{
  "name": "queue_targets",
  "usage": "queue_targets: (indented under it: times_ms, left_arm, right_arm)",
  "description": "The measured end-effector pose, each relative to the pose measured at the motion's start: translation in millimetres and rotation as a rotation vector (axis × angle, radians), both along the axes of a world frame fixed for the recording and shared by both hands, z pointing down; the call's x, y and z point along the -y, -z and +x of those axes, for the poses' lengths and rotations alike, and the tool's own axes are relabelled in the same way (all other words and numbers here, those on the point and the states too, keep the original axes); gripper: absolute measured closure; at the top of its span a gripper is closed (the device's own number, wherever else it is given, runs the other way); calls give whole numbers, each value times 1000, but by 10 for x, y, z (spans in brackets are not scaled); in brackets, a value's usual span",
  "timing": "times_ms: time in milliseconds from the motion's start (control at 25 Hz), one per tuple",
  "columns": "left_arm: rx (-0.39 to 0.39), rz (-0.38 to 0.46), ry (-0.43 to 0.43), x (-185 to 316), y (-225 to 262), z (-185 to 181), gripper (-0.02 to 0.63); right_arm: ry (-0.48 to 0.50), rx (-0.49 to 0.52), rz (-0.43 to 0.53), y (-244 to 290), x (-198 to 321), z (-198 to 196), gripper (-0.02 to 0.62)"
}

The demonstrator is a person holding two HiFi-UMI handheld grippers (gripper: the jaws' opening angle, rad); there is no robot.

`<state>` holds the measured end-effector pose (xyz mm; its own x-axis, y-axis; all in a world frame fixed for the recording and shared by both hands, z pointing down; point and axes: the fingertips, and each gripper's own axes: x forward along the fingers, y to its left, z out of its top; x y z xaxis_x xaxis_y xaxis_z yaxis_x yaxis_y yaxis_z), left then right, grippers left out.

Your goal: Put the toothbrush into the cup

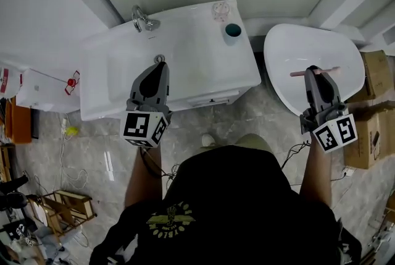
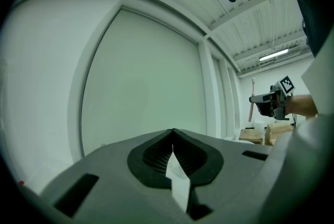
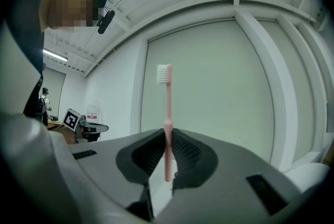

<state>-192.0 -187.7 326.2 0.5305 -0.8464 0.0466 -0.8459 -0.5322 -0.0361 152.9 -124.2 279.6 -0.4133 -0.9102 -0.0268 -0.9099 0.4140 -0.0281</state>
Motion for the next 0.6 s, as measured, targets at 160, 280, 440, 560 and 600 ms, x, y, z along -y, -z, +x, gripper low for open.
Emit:
queue_targets:
  times_ms: [160,280,440,560,600]
  left_arm:
    - [-16,6,-26,20,9,3,595]
    - [-28,8,-24,26,8,-25,595]
    - [-32,28,-2,-53,70,-114,595]
    - [-33,25,38,-41,81,-290,595]
    - [-33,23,51,-37,80,-349,595]
  right_arm:
    - [-4,-7,-9,29,-21,-53,551]
    - [-5,-15,-5,59,-22,-77,551]
    - [28,-24,0,107,-16,-131,551]
    - [48,-18,3,133,109,-193,551]
    - [55,-16,5,146,155,-224,551]
